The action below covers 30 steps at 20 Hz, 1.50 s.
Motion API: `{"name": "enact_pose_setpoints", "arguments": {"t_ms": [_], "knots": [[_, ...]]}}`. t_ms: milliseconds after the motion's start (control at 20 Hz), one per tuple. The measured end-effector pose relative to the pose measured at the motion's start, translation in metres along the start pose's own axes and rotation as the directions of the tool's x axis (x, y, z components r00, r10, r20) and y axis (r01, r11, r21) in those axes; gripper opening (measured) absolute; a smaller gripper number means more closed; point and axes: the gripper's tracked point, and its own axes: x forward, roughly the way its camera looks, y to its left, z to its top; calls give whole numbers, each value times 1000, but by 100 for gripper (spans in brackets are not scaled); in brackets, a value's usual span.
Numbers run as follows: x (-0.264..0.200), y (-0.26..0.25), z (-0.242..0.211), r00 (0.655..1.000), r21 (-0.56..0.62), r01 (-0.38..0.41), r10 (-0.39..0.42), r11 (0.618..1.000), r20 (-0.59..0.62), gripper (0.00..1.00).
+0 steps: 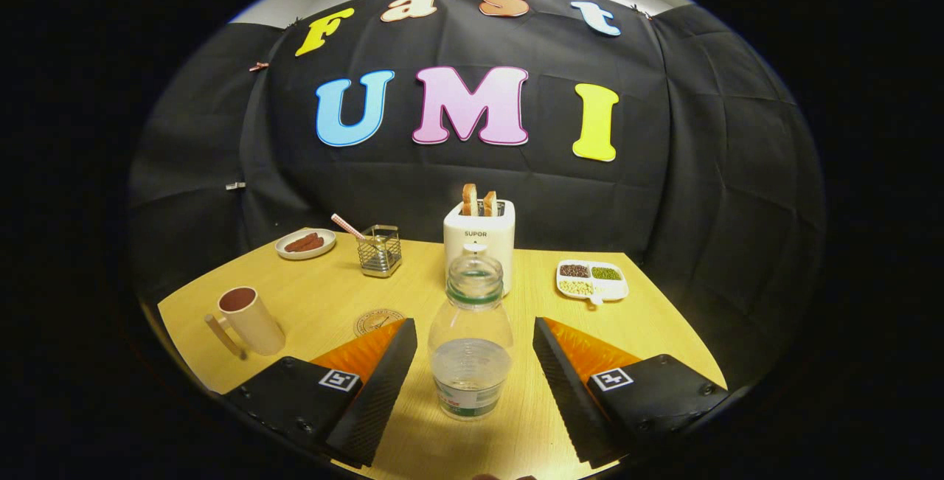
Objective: Take the bottle from table, then pour the juice into the cup, finally place the bottle on the coaster
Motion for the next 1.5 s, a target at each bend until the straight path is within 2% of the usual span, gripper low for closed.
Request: {"name": "enact_pose_setpoints", "arguments": {"t_ms": [700,950,1300,1500], "knots": [[24,7,-37,999,70,-19,22,997,-43,97],[29,3,-38,999,72,-12,14,997,-35,82],[34,1,-37,999,59,-28,30,998,-35,80],[35,2,-34,998,-3,-45,44,999,-38,76]]}}
